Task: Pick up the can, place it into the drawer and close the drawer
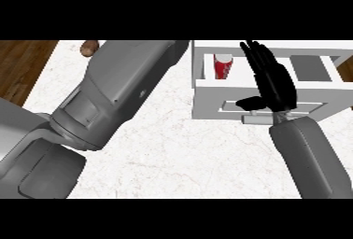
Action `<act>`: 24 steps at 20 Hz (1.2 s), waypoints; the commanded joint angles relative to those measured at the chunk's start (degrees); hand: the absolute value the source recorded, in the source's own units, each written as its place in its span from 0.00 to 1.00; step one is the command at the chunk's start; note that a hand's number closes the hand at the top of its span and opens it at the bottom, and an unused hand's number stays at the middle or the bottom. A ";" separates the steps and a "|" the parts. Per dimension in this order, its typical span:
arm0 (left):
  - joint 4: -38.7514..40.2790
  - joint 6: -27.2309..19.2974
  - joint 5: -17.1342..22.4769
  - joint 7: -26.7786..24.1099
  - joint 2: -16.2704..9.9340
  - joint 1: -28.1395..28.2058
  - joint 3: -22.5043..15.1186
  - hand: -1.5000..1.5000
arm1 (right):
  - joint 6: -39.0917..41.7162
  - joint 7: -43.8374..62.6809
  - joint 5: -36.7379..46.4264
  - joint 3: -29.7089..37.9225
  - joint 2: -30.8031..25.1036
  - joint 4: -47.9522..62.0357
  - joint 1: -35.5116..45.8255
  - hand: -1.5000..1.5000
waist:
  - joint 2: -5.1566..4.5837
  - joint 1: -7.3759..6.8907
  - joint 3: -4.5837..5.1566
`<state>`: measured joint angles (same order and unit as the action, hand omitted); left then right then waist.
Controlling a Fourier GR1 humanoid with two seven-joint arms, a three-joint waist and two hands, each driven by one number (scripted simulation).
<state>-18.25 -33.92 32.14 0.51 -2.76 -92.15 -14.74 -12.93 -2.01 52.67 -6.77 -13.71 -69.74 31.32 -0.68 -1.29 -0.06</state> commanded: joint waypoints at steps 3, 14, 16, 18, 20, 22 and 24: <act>-3.40 1.07 -1.22 2.52 -3.45 2.35 -0.36 0.00 | -9.23 -1.97 4.89 2.68 1.76 17.96 8.84 0.00 | 0.20 -1.45 0.01; -10.13 3.72 -2.54 8.21 -8.99 7.27 -0.99 0.00 | -23.27 -0.28 9.60 7.37 4.53 38.08 24.43 0.00 | -0.07 -2.81 0.01; -11.95 2.41 -3.42 9.38 -10.00 6.96 -1.40 0.00 | -23.16 0.01 9.56 8.15 4.35 40.60 27.59 0.00 | 0.05 -2.70 0.02; -15.29 2.30 -3.46 9.48 -9.12 9.15 -2.27 0.00 | -25.66 -0.83 9.23 9.55 3.11 42.96 28.71 0.00 | -0.01 -4.63 0.01; -17.57 2.91 -3.48 10.02 -9.86 11.55 -2.50 0.00 | -25.60 -0.66 9.11 10.08 3.42 45.11 30.74 0.00 | 0.08 -4.40 0.03; -19.73 4.30 -3.18 11.73 -12.06 13.24 -2.45 0.00 | -26.59 -3.08 9.22 10.25 1.88 46.38 30.61 0.00 | 0.13 -4.52 0.03; -19.45 4.57 -3.24 10.07 -12.11 14.94 -1.92 0.00 | -25.57 -2.45 8.66 11.24 1.57 47.54 34.53 0.00 | -0.37 -3.87 0.03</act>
<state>-35.49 -30.02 28.95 10.46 -13.22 -80.10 -16.99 -36.75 -3.56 61.76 2.75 -10.72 -25.02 60.93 -0.79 -5.42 -0.05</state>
